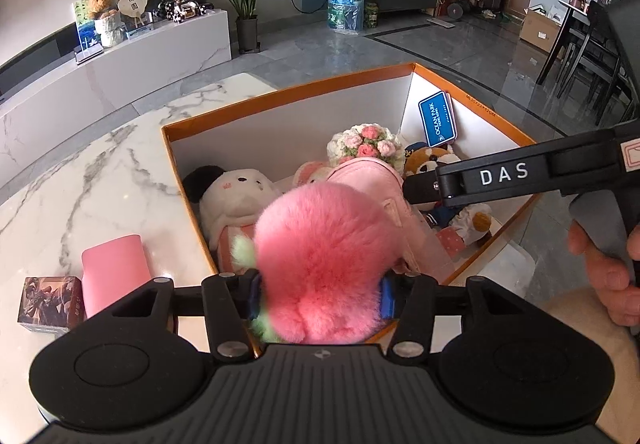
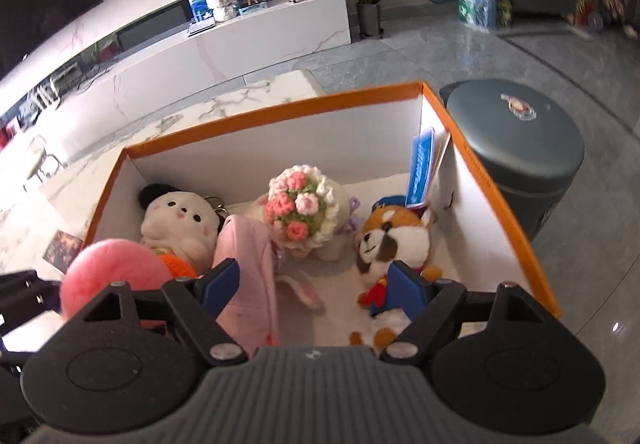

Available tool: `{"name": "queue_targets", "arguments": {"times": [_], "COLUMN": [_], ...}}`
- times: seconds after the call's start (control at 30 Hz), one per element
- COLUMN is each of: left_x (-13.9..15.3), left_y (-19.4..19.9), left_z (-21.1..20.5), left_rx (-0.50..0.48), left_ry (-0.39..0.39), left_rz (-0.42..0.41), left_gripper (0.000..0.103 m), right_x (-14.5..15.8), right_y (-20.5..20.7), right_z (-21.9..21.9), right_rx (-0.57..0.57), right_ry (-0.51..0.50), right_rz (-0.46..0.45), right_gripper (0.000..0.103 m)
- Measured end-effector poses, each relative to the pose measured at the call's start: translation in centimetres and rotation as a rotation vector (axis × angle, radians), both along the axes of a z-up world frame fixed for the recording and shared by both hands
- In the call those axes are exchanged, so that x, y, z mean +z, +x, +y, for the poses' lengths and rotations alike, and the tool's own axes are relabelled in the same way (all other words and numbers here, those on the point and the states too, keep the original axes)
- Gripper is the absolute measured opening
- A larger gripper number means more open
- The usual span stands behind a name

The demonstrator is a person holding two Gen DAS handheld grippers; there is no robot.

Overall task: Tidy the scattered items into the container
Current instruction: 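Open both tools to drop the pink plush and doll into the box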

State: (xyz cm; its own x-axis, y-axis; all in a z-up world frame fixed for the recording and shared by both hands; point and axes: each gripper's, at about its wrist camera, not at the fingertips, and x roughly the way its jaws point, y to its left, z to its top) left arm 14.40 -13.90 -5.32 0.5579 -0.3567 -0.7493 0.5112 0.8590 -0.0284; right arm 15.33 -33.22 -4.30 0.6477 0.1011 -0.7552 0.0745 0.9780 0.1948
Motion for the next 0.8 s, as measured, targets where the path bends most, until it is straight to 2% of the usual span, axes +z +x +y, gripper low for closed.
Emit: {"name": "queue_targets", "arguments": {"times": [0.1, 0.37, 0.43, 0.63, 0.73, 0.8], "left_x": [0.1, 0.8, 0.9, 1.5, 1.2, 0.9], "left_y": [-0.3, -0.8, -0.8, -1.7, -1.6, -1.3], "left_z": [0.0, 0.4, 0.5, 0.3, -0.1, -0.1], "left_rx": [-0.004, 0.008, 0.013, -0.012, -0.026, -0.024], "left_ry": [0.002, -0.025, -0.038, -0.047, -0.011, -0.003], "left_rz": [-0.01, -0.03, -0.025, -0.058, -0.043, -0.02], "left_gripper": [0.063, 0.064, 0.055, 0.034, 0.029, 0.029], "right_x": [-0.2, -0.4, -0.5, -0.6, -0.6, -0.6], "right_y": [-0.3, -0.8, -0.7, -0.6, -0.7, -0.7], "right_z": [0.2, 0.6, 0.7, 0.8, 0.7, 0.7], "right_rx": [-0.032, -0.068, -0.066, -0.061, -0.063, -0.064], "right_ry": [0.026, -0.008, -0.016, -0.02, -0.019, -0.02], "right_rz": [-0.01, -0.031, -0.027, -0.026, -0.029, -0.029], "right_gripper": [0.073, 0.06, 0.054, 0.053, 0.053, 0.053]}}
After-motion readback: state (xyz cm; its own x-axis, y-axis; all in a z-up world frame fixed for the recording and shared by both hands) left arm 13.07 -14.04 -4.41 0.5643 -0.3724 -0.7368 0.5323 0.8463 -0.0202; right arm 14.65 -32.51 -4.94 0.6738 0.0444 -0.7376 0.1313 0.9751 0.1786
